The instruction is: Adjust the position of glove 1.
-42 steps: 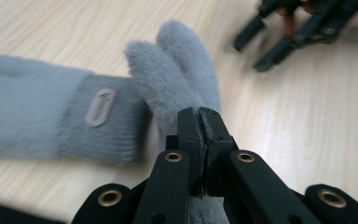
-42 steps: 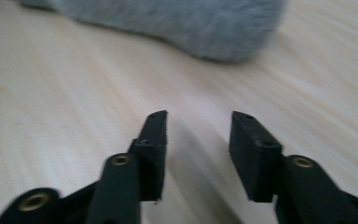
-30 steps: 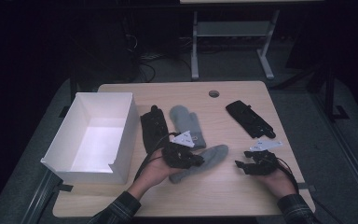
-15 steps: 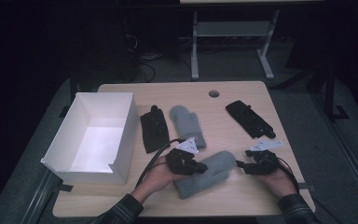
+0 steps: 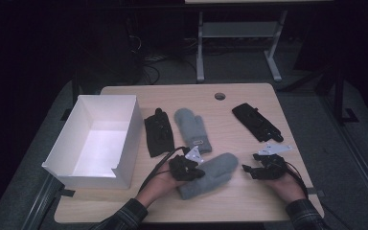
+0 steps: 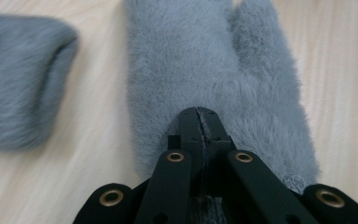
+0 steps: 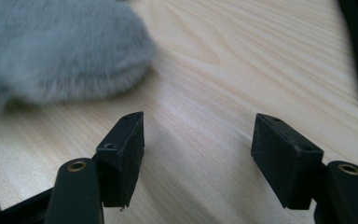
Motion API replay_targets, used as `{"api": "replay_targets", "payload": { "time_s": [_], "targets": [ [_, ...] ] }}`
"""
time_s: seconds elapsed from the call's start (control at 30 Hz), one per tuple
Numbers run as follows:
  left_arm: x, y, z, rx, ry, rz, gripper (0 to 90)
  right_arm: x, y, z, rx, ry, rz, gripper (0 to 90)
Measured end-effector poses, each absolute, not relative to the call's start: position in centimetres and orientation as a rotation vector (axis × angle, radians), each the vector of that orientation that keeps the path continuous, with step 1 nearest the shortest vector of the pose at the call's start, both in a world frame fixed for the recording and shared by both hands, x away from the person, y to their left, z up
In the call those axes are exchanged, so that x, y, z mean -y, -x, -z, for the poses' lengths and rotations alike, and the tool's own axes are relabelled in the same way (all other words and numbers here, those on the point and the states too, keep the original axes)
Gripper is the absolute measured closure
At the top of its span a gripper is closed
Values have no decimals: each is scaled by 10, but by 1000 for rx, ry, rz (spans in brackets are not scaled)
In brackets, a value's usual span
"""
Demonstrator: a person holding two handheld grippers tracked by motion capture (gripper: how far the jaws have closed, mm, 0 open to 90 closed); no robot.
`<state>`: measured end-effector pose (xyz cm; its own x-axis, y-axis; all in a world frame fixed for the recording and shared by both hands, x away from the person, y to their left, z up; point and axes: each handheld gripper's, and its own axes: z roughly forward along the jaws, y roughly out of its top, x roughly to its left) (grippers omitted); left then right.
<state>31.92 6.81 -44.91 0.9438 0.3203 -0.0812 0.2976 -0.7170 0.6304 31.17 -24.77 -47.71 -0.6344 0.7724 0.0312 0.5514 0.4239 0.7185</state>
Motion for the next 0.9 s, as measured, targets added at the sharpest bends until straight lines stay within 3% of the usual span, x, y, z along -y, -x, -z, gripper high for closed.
{"api": "replay_targets", "payload": {
  "time_s": [0.33,0.4,0.53,0.6,0.7,0.9],
  "targets": [
    [-90,-329,446,-475,-2403,-72,879,247,-312,479,-2369,-1136,-1048,300],
    [-91,-329,441,-483,-2375,-63,824,246,-311,480,-2364,-1136,-1060,273],
    [-93,-333,431,-487,-2339,-81,795,245,-311,481,-2363,-1137,-1067,255],
    [-93,-339,423,-504,-2318,-96,800,245,-311,481,-2363,-1138,-1066,252],
    [-90,-352,413,-527,-2295,-123,893,244,-311,481,-2364,-1142,-1064,239],
    [-66,-391,410,-559,-2311,-139,895,244,-311,481,-2367,-1138,-1063,232]
  ]
}}
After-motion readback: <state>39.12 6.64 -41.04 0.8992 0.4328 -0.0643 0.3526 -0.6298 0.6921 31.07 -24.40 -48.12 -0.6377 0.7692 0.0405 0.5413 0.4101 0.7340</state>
